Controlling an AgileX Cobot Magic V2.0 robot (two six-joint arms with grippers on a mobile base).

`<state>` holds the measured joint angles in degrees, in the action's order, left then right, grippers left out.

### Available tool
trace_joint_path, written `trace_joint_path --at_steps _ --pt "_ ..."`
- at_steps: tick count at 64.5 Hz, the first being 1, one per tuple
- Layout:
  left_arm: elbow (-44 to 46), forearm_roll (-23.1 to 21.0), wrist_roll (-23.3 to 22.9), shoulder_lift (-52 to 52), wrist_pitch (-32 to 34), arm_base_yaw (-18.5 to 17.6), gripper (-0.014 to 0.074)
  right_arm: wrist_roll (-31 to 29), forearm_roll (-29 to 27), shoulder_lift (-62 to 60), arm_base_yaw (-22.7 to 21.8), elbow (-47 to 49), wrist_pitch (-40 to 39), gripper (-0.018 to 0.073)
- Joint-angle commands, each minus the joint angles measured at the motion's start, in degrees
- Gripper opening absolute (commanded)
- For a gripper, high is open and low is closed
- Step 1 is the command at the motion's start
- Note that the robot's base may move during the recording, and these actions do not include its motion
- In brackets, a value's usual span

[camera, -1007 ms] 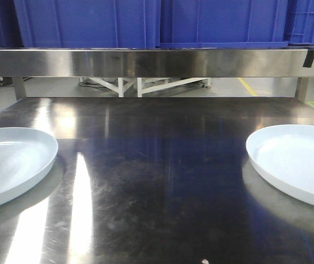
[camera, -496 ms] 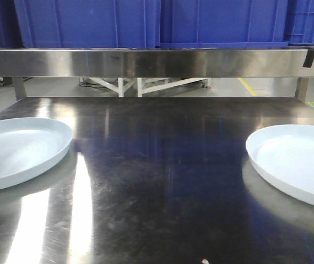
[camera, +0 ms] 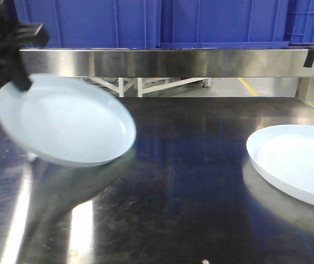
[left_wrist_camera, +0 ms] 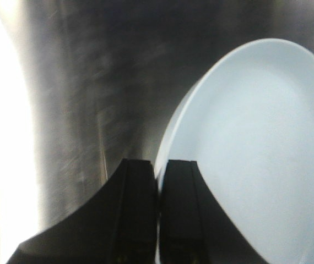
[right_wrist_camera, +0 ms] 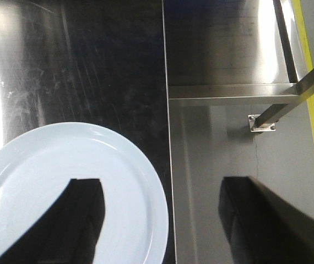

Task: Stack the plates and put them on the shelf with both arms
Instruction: 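Lift the white plate with the left gripper and move it toward the table center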

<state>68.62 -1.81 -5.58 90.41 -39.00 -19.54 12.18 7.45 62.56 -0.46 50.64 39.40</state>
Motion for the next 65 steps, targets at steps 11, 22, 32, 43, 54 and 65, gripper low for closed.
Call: trace_joint_path --at_steps 11,22,32,43,54,65 --pt "7.01 -1.09 -0.47 -2.35 2.58 -8.47 0.0097 -0.72 1.11 -0.85 -0.02 2.28 -3.25 0.0552" --pt "7.01 -1.09 -0.47 -0.81 4.55 -11.63 0.0097 -0.72 1.11 -0.85 -0.02 2.28 -3.25 0.0552" --pt "7.01 -1.44 -0.47 1.90 4.93 -12.60 0.0097 -0.72 1.11 -0.85 -0.02 2.28 -3.25 0.0552" --pt "7.01 -3.45 -0.47 4.63 6.07 -12.88 0.0097 -0.72 1.11 -0.85 -0.02 2.28 -3.25 0.0552" --pt "7.01 -3.45 0.13 6.15 5.72 -13.24 0.0097 -0.72 1.11 -0.85 -0.02 2.28 -3.25 0.0552" --pt "7.01 -3.24 0.39 6.66 5.60 -13.24 0.0130 -0.72 1.11 -0.85 -0.02 2.28 -3.25 0.0552"
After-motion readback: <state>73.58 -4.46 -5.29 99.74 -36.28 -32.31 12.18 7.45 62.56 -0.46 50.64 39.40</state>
